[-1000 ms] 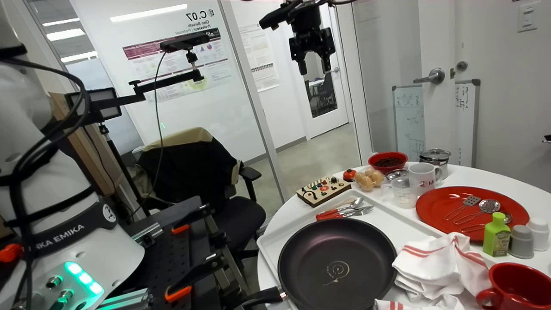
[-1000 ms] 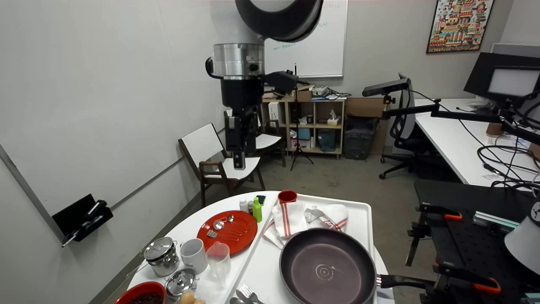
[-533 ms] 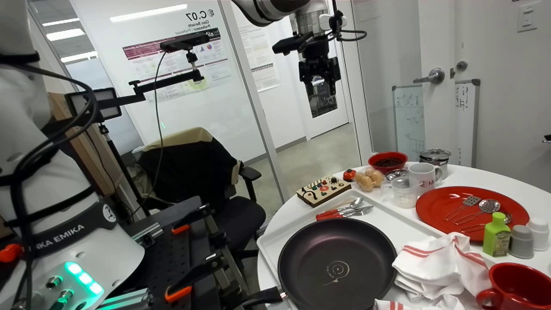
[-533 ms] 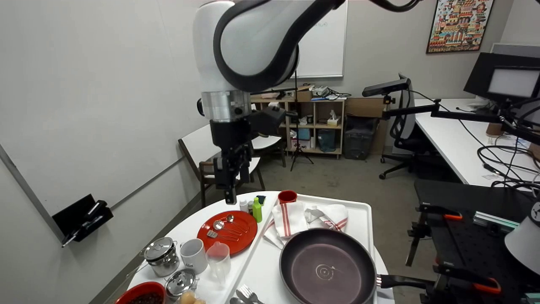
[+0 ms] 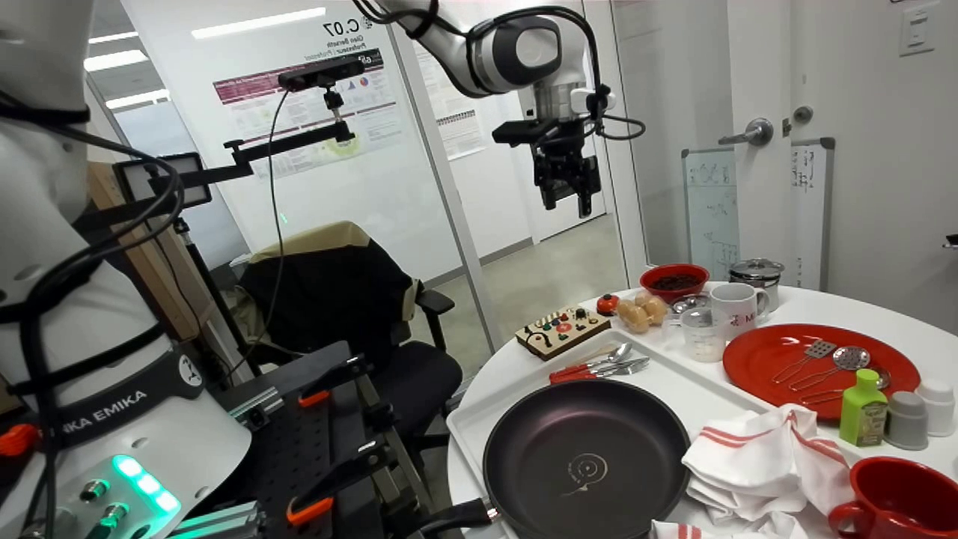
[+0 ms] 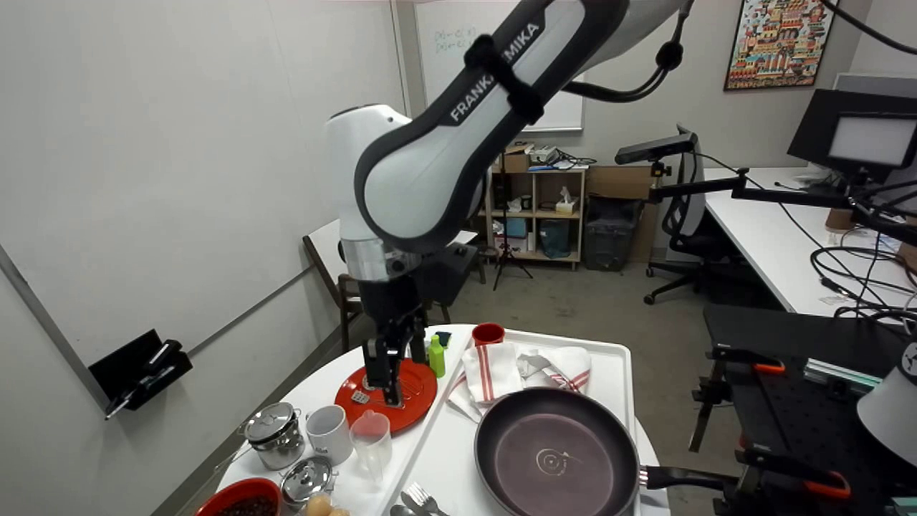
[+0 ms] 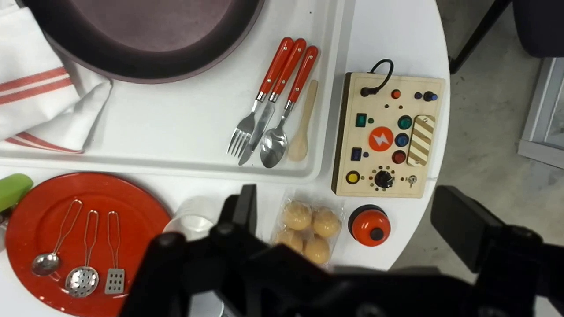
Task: Put the fork and knife in the red cup and move it to the right
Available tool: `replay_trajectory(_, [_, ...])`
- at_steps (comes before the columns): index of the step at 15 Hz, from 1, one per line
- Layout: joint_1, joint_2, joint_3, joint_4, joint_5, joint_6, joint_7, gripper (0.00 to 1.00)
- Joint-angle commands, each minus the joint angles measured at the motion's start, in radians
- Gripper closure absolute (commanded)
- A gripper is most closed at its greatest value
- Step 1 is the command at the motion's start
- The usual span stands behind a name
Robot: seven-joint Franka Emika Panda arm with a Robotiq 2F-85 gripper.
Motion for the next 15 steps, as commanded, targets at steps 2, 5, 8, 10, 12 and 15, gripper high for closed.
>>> replay_trajectory(2, [0.029, 0.121, -0.017, 0.080, -0.018, 0.011, 0.058, 0.00])
replay_trajectory(5, [0.041, 0.169, -0.022, 0.091, -0.023, 0.021, 0.077, 0.00])
replay_trajectory(8, [0.051, 0.212, -0.034, 0.097, -0.032, 0.032, 0.090, 0.00])
replay_trajectory(10, [0.059, 0.245, -0.048, 0.109, -0.046, 0.036, 0.100, 0.00])
replay_trajectory(12, [0.066, 0.279, -0.067, 0.129, -0.066, 0.035, 0.112, 0.00])
replay_trajectory(15, [0.069, 0.327, -0.086, 0.169, -0.086, 0.032, 0.123, 0.00])
